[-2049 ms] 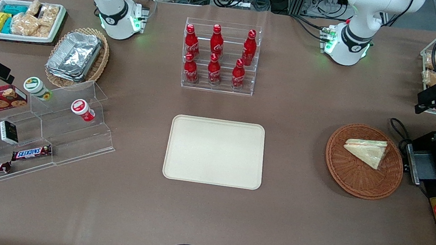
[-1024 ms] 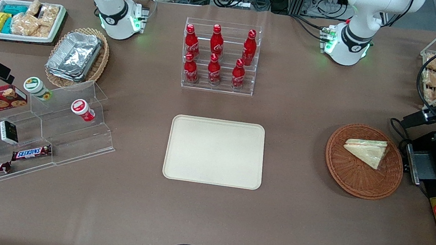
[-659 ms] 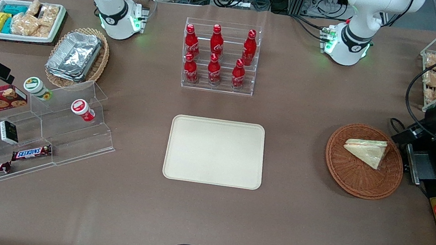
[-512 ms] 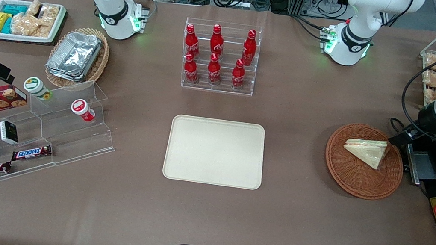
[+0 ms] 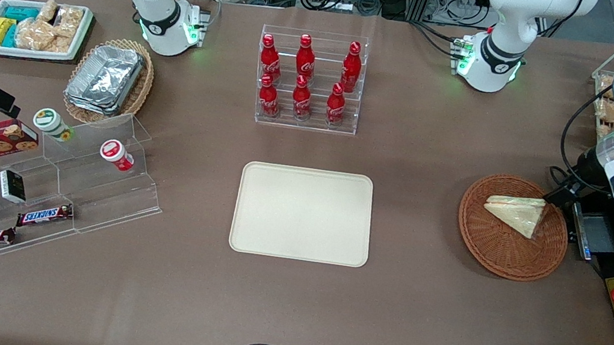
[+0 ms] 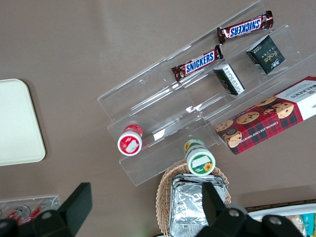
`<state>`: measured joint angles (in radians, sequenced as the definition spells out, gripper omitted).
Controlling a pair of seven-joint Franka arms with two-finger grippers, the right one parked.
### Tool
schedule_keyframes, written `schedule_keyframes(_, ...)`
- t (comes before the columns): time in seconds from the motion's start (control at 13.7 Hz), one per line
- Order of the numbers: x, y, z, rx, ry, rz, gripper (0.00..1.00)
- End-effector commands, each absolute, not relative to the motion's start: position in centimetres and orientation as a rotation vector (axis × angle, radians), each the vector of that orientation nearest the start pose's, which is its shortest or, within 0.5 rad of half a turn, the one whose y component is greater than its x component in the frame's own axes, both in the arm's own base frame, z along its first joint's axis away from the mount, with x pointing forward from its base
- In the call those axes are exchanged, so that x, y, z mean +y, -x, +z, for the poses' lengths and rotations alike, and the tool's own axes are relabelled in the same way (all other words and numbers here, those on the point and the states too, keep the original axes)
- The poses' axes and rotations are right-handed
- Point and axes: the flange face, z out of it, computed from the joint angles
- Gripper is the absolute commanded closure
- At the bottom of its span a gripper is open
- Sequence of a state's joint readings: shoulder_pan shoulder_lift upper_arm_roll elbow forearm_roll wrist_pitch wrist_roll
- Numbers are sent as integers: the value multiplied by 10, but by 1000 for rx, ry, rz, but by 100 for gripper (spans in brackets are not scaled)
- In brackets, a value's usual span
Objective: Place sandwich from basket to tray
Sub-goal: 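Move the left gripper over the wrapped sandwich in the wicker basket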
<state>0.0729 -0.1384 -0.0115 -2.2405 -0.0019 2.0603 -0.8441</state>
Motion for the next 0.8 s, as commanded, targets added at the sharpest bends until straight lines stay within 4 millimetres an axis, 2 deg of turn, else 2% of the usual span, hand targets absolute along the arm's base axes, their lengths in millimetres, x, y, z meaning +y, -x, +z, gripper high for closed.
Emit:
schedule_keyframes(0.0, 51, -480, 400, -1482, 2770, 34, 0)
schedule_keyframes(0.07, 60, -478, 386, -1509, 2756, 42, 0)
schedule_keyframes(0.44, 64, -474, 330, -1585, 2751, 28, 0)
schedule_keyframes(0.51, 73, -475, 321, -1630, 2738, 32, 0)
schedule_keyframes(0.73, 76, -469, 298, -1646, 2730, 14, 0)
